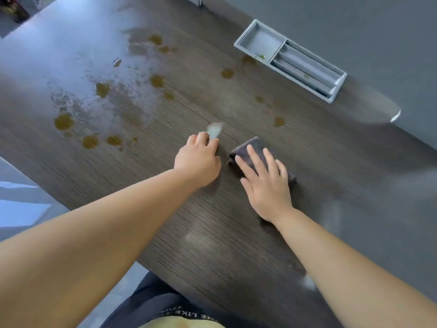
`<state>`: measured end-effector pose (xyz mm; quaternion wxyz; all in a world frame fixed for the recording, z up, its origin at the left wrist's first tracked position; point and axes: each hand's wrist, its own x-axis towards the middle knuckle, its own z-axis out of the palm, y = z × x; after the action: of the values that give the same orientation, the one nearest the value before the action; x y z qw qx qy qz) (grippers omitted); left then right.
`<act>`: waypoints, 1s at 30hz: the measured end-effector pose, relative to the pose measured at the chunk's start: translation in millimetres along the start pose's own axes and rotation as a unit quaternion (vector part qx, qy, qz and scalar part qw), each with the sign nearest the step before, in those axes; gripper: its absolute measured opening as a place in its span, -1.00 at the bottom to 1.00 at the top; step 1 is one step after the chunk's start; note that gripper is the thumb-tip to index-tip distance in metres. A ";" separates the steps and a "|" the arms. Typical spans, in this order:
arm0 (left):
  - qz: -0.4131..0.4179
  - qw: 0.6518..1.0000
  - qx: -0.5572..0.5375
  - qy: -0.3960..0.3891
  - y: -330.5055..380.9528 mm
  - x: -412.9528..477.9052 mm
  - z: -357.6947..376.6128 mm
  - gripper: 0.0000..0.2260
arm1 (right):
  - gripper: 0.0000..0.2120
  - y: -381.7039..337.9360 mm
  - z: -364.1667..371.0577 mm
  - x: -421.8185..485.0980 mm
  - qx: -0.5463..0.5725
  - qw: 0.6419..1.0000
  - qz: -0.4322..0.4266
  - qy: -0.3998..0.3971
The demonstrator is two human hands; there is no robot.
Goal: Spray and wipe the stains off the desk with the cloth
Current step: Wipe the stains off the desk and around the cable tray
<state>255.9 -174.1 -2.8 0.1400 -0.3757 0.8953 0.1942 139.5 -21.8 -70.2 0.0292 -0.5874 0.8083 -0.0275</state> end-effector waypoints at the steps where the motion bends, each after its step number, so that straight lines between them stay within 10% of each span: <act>1: 0.000 1.000 0.007 -0.017 -0.5 2.3 0.3 -0.58 | -0.56 14.9 -1.9 -6.7 -0.008 0.997 -0.071 -0.019; 3: 0.007 0.997 0.032 -0.068 -2.0 7.3 -1.8 -0.53 | -0.56 50.1 -7.7 0.8 -0.013 0.998 -0.053 -0.026; 8: 0.036 0.981 0.115 -0.151 -7.5 22.8 -11.1 -0.41 | -0.53 50.1 -13.8 69.9 0.034 0.941 0.337 0.005; 15: 0.064 0.972 0.129 -0.185 -6.2 28.6 -19.8 -0.40 | -0.57 36.4 -1.9 39.8 -0.010 0.998 -0.060 -0.004; 21: 0.096 0.972 0.125 -0.174 -15.4 35.0 -24.6 -0.48 | -0.54 35.5 -13.1 89.7 0.046 0.921 0.387 0.017; 27: 0.086 0.988 0.120 -0.054 -27.4 50.3 -35.2 -0.30 | -0.57 14.5 -2.9 57.0 -0.002 1.000 -0.018 -0.013; 30: 0.068 0.986 0.140 -0.056 -38.7 63.0 -40.6 -0.12 | -0.56 49.8 -11.2 73.4 -0.010 0.990 0.140 -0.007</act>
<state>237.1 -256.3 -1.2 0.2271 -0.2789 0.9280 0.0969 68.8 -76.2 -64.0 0.0324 -0.4692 0.8824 -0.0105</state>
